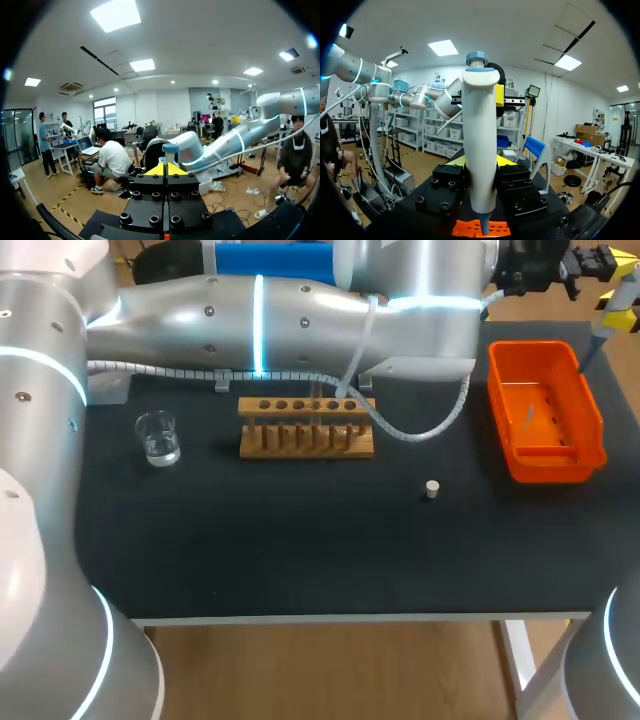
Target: Invert the test tube, pick up the pipette, mount the tip to pipette, aspirate from beaker and dispense into the tube, eject the tip, return the pipette, and cap with the stopper.
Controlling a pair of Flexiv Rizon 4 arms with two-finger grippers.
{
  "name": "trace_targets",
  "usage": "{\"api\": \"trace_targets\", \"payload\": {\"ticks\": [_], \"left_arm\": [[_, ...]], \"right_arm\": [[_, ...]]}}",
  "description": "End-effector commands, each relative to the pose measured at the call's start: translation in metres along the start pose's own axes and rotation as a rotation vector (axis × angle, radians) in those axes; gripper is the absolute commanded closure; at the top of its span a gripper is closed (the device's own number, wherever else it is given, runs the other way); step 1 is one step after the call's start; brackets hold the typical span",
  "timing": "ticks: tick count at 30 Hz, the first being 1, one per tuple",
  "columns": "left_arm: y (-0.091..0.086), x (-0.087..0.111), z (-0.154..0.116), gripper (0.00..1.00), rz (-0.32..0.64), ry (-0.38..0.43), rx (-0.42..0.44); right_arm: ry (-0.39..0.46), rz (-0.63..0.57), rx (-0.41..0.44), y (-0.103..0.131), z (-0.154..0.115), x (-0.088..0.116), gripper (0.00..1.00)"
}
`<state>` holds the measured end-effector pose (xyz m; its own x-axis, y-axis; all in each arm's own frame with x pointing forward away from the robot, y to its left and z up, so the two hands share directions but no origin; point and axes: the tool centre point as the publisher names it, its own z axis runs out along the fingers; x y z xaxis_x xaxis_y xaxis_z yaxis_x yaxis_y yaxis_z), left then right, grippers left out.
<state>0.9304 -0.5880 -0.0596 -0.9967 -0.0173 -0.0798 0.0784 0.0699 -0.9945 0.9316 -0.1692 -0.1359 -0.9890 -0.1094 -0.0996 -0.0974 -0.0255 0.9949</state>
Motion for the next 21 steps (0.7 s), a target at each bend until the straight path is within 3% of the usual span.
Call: {"api": "trace_targets", "payload": {"ticks": [1,16,21], "left_arm": [[0.006,0.004,0.003,1.0,0.011,-0.022,0.084],[-0.026,0.001,-0.008,1.0,0.079,-0.051,0.112],[-0.042,0.0,-0.017,0.97,0.091,-0.071,0.086]], "right_arm": [[0.007,0.001,0.003,0.008,0.0,-0.003,1.0],[0.007,0.001,0.003,0.008,0.0,-0.003,1.0],[0.007,0.001,0.003,0.008,0.0,-0.003,1.0]]}}
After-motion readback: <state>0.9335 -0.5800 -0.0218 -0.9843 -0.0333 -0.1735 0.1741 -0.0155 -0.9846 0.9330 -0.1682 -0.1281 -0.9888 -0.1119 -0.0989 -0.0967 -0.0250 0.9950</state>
